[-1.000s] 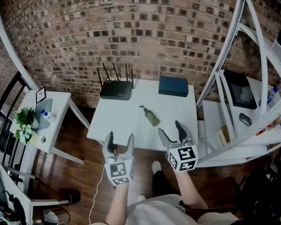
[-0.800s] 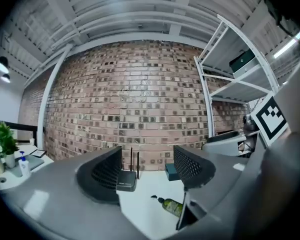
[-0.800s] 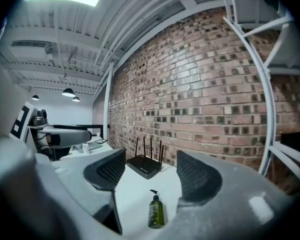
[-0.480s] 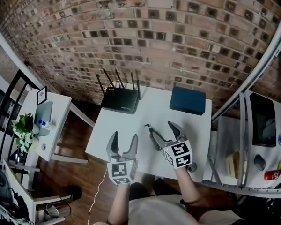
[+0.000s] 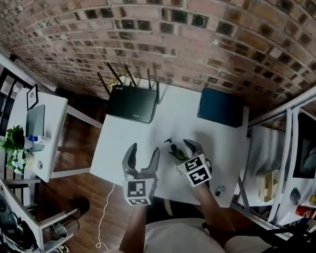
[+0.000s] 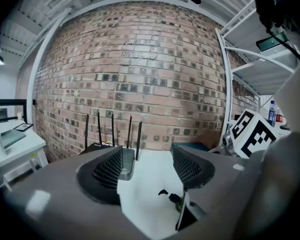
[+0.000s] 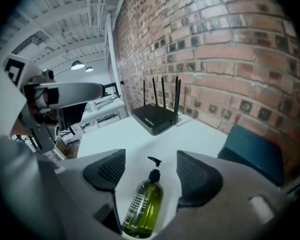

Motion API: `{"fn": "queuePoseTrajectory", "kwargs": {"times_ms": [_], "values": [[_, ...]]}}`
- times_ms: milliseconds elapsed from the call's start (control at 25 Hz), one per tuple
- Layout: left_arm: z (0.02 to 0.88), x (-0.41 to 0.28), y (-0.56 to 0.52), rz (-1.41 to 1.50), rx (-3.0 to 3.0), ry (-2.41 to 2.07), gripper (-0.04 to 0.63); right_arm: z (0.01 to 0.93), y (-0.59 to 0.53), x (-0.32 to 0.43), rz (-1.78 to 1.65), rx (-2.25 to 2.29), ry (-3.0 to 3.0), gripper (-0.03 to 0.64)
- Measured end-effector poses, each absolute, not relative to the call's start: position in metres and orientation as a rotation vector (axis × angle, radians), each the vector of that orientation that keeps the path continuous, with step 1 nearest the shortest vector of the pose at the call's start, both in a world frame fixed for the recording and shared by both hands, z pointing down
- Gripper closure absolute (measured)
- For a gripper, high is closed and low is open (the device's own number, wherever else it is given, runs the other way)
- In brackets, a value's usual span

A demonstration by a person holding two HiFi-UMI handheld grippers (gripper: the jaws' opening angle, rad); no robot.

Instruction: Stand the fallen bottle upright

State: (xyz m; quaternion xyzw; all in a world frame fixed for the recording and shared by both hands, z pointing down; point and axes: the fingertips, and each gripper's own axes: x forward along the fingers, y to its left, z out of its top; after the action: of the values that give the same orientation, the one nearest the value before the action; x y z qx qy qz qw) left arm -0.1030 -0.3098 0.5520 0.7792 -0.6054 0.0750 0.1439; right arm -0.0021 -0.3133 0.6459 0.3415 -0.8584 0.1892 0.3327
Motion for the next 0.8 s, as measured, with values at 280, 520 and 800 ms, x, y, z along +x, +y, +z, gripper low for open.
{"fn": "queuePoseTrajectory", "kwargs": {"times_ms": [280, 520, 800], "values": [[0.603, -0.130, -0.335, 0.288, 2.174, -1.696, 0.275, 0.709, -0.333, -0.012, 0.660, 0.821, -2.103, 0.310], [0.624, -0.145, -0.347, 0.296, 2.135, -1.666, 0.275, 0.741, -0.343, -0.019, 0.852, 0.806, -2.019, 0.359], [0.633, -0.145, -0.349, 0.315, 2.130, -1.616, 0.275, 0.764, -0.341, -0.019, 0.913, 0.764, -1.916, 0.483]]}}
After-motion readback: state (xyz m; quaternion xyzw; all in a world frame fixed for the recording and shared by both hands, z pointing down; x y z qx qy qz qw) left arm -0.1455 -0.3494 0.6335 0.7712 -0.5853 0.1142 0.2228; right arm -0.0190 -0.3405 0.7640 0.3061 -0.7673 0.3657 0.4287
